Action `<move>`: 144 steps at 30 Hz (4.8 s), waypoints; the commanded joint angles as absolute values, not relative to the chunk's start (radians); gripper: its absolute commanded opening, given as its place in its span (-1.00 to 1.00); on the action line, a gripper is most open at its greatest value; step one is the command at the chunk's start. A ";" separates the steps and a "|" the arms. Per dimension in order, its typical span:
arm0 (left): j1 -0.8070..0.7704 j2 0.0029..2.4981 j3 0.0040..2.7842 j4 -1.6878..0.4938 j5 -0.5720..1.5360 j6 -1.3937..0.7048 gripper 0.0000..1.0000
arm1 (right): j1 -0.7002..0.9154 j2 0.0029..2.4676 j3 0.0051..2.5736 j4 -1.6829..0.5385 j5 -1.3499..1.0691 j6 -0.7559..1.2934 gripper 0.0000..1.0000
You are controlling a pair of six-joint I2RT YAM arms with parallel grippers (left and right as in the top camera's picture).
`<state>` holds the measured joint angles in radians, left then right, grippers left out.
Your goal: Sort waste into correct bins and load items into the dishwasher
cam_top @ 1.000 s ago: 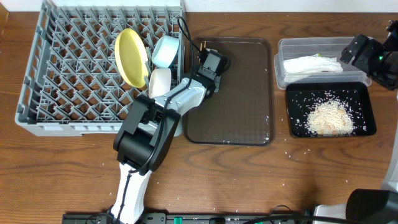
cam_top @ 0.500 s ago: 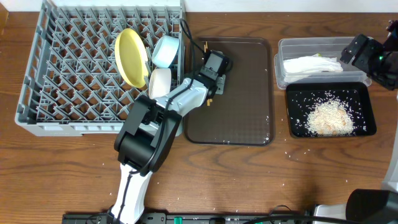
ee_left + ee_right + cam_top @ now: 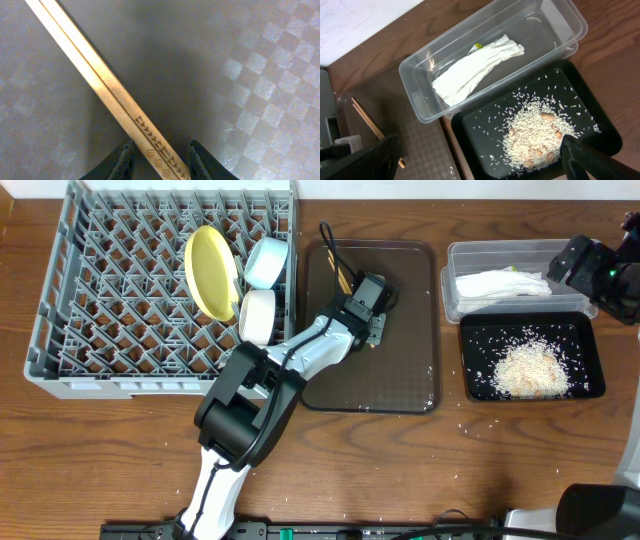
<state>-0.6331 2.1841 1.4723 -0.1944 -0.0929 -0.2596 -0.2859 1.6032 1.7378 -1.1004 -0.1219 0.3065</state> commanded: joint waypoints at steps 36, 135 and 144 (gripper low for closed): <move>-0.647 2.227 1.470 -0.073 -0.229 -0.497 -0.24 | -0.294 1.601 1.739 -1.101 -0.120 0.314 0.99; -0.480 1.562 1.541 -0.837 -0.152 -0.236 -0.85 | -0.294 1.601 1.739 -1.101 -0.120 0.314 0.99; -0.274 1.607 1.514 -0.910 -0.223 -0.097 -0.85 | -0.294 1.601 1.739 -1.101 -0.120 0.314 0.99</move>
